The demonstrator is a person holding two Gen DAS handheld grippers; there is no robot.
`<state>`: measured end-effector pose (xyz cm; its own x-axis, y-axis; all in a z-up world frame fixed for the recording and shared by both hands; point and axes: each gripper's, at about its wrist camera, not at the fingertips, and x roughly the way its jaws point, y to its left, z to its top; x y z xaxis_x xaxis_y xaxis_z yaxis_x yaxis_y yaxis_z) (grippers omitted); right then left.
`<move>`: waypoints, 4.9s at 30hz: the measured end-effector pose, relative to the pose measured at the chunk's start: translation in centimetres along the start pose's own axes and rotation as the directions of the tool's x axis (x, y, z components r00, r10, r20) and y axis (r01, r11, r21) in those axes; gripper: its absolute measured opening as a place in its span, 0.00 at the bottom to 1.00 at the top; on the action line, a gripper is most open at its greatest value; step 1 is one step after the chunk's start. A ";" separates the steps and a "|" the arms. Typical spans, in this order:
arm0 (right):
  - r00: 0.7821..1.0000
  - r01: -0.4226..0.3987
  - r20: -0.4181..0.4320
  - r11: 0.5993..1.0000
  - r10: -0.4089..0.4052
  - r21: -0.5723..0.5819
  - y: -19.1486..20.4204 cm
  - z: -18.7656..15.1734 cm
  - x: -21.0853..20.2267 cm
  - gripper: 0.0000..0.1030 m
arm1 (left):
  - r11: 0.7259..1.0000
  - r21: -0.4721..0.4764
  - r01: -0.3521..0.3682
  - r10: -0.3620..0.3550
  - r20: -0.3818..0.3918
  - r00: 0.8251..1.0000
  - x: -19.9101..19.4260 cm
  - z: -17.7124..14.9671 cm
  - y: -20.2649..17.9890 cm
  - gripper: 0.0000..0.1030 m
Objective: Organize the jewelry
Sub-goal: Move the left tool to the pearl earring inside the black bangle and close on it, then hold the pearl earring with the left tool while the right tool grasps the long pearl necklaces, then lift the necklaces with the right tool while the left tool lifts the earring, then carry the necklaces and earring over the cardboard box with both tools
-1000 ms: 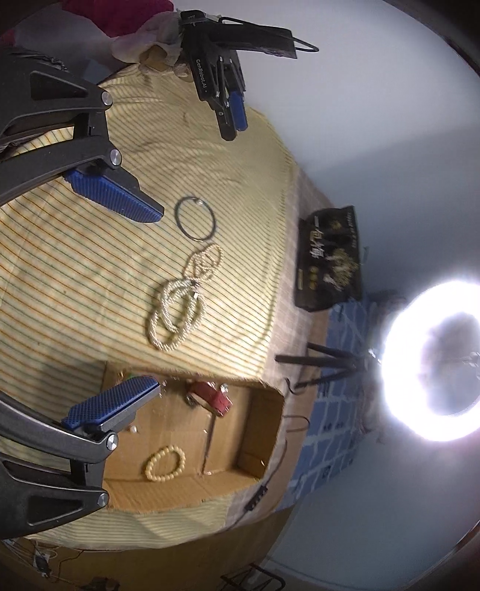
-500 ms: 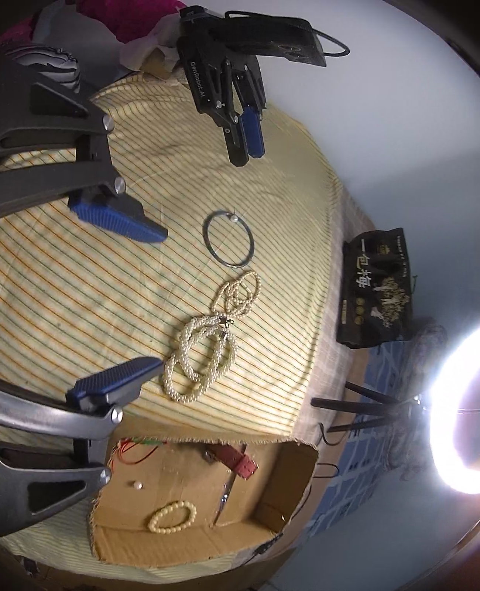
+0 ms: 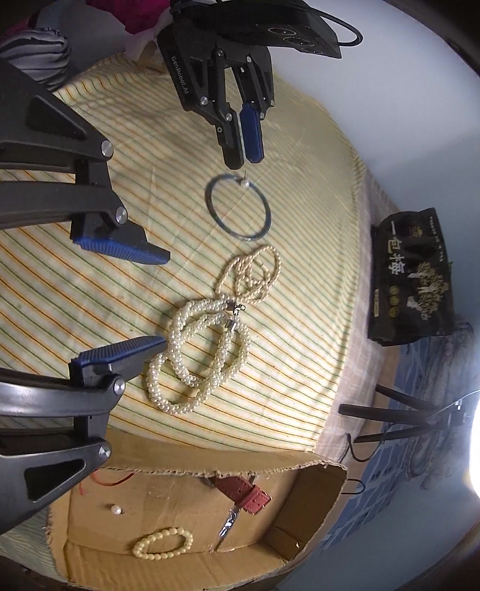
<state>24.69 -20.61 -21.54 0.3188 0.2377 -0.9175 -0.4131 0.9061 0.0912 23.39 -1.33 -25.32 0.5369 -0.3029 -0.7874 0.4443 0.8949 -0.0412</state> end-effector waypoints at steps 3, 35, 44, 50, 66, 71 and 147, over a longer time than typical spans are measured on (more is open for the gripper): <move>1.000 0.005 -0.007 1.000 -0.005 0.002 -0.3 0.2 0.7 0.40 | 1.000 0.019 -0.005 0.006 -0.009 1.000 0.9 0.1 -0.2 0.19; 0.999 0.027 -0.029 0.999 -0.028 -0.039 0.0 1.7 2.2 0.39 | 0.998 0.051 0.024 -0.024 -0.013 1.000 2.7 -0.4 -0.5 0.07; 0.989 0.122 -0.066 0.986 -0.130 -0.117 0.8 2.3 4.1 0.34 | 0.999 0.033 0.025 -0.025 -0.003 1.000 2.5 -0.3 -0.4 0.07; 0.986 0.155 -0.048 0.982 -0.161 -0.107 0.4 2.5 3.7 0.08 | 1.000 -0.003 0.024 -0.024 0.010 1.000 2.1 -0.1 0.1 0.06; 0.998 0.067 -0.008 0.998 -0.067 0.013 -1.1 1.9 2.9 0.05 | 0.999 -0.037 0.031 -0.029 0.033 0.999 1.4 0.0 0.6 0.06; 0.998 0.024 0.054 0.998 -0.027 0.055 -1.1 2.2 1.2 0.01 | 0.997 -0.059 0.040 -0.037 0.052 0.998 0.7 0.3 0.9 0.06; 0.889 0.251 0.330 0.940 -0.319 0.231 -15.9 3.9 -18.8 0.01 | 0.988 0.067 0.140 -0.150 0.178 0.973 -1.9 14.9 -18.4 0.06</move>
<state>28.64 -38.14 -4.27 0.6965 0.0381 -0.7165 -0.1111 0.9923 -0.0553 24.94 -22.08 -13.89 0.5834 -0.4867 -0.6502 0.5619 0.8199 -0.1096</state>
